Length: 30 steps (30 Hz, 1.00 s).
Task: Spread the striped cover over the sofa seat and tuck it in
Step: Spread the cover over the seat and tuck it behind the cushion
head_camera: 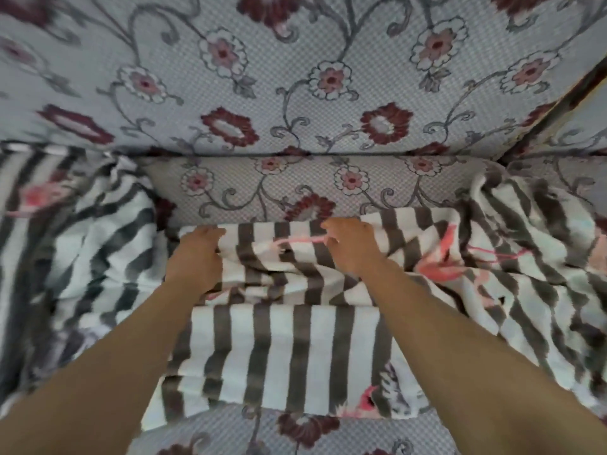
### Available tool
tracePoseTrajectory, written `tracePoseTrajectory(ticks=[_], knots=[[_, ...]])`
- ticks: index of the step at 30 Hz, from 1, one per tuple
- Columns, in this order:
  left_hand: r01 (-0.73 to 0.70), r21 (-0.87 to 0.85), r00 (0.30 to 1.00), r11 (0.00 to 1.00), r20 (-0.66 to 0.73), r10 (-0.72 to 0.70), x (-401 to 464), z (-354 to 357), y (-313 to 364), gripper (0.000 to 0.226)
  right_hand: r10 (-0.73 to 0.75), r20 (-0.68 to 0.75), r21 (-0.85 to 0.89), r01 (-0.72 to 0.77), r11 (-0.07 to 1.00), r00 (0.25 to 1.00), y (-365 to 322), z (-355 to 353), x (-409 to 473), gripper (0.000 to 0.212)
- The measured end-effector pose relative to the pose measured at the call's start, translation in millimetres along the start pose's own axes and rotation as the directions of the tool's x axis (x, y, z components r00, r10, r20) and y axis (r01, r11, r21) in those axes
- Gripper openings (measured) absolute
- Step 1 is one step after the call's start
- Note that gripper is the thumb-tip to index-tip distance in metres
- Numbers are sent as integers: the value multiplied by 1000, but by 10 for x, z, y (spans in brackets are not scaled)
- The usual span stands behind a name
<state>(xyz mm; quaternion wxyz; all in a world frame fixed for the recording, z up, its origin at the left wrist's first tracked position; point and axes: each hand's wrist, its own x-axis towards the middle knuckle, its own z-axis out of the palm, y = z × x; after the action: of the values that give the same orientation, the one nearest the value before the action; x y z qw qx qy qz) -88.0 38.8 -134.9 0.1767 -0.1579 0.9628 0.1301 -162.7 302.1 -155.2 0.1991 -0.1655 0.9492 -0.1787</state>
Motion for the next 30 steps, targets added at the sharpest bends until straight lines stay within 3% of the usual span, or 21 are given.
tracePoseTrajectory(ticks=[4,7,10,12,14,17,19,22,26,30], knots=[[16,68,1000,998,-2,-16,180,-2,-515,60,62,14,-231,-57,971,998,-263,272,450,30],[-17,94,1000,995,23,15,315,49,-782,58,66,202,-378,16,926,977,-263,365,622,46],[-39,156,991,987,130,19,343,106,-869,63,1,369,-174,67,982,929,-287,321,633,37],[-44,203,985,978,170,9,334,140,-798,63,44,246,-106,-18,994,968,-256,184,594,32],[-49,194,992,980,124,25,360,93,-593,52,125,-17,-184,-126,975,992,-168,-22,576,33],[-177,-45,978,983,-122,170,467,-41,-59,35,369,-315,-109,-419,901,874,124,-427,523,41],[-308,-157,938,938,-218,271,531,-107,286,36,516,-377,-84,-583,808,770,385,-672,429,40],[-332,-174,940,927,-145,310,608,-92,519,40,600,-346,-195,-681,705,721,637,-844,218,43],[-305,-130,951,943,-93,295,680,-9,366,41,599,-203,-345,-629,696,774,645,-678,98,51],[-253,-57,959,966,-147,242,876,-6,81,50,337,-101,-367,-350,862,936,409,-344,290,57]])
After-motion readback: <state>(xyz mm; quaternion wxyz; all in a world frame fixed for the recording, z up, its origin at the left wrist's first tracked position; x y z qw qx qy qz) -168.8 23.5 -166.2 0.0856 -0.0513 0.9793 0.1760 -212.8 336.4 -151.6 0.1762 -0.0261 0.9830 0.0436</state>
